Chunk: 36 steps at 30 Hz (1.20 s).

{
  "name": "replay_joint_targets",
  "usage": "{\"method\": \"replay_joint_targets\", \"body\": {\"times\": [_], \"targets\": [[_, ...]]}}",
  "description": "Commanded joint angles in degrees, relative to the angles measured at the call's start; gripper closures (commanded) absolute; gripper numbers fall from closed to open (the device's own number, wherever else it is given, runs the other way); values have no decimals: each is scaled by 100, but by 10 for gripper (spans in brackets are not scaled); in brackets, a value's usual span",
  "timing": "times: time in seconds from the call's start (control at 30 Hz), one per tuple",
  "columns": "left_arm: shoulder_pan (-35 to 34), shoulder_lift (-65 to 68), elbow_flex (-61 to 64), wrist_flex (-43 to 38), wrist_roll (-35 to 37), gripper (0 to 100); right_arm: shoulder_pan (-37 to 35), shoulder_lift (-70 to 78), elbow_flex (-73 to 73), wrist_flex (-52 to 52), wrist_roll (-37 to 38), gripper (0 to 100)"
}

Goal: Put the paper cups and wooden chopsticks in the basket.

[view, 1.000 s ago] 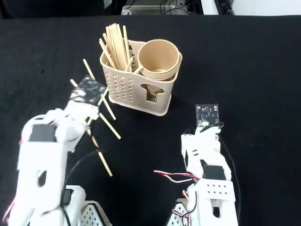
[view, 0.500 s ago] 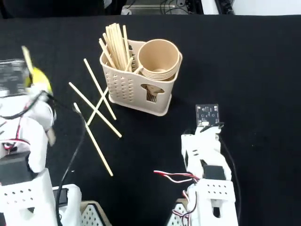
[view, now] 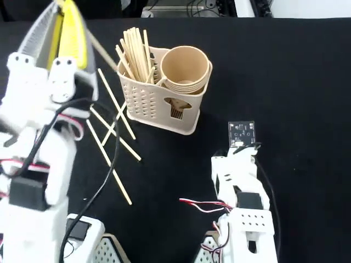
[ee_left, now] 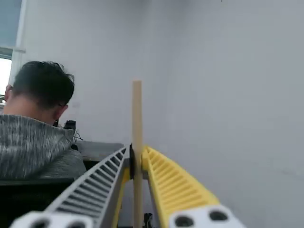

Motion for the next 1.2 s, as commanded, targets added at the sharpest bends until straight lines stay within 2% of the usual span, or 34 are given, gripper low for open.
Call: {"method": "replay_joint_targets", "body": {"times": [0.0,0.27,0.6,0.67,0.77,0.93,1.17], "targets": [[66,712,-242,-378,334,971,-79,-84,-4,18,62,956],[75,985,980,-1459,431,971,-79,-84,-4,-9,62,956],[127,914,2079,-1451,431,970,-79,-84,-4,-9,62,956],[136,914,2185,-1389,431,942,-79,-84,-4,-9,62,956],[127,826,2000,-404,624,827,-79,-84,-4,-9,62,956],[-242,440,936,2207,1231,768,-79,-84,-4,-9,62,956],[-1798,703,-400,5090,2418,766,-79,-84,-4,-9,62,956]]}}
